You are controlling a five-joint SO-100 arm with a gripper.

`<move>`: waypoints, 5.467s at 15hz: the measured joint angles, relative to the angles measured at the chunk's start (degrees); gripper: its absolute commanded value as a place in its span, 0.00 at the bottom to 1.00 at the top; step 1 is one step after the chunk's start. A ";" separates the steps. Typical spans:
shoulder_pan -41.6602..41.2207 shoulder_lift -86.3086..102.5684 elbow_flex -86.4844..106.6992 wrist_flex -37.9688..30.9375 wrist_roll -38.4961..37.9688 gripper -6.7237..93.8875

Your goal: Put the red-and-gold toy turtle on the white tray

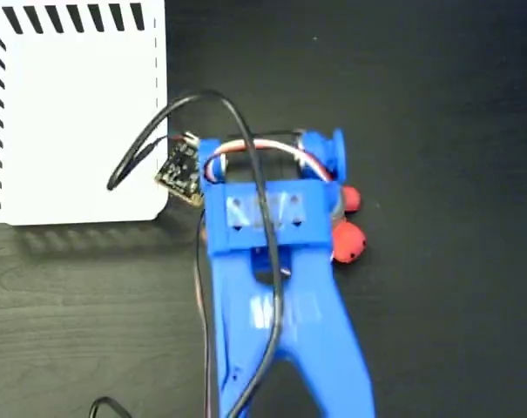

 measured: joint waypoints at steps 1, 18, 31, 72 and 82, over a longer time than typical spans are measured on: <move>0.97 -0.70 -1.14 0.97 0.00 0.29; 1.05 -17.49 -10.11 1.85 1.41 0.74; 3.16 -19.34 -4.57 -8.09 3.43 0.74; -21.88 -34.63 -57.22 9.93 -17.58 0.07; -26.19 -42.89 -61.52 3.78 -23.55 0.07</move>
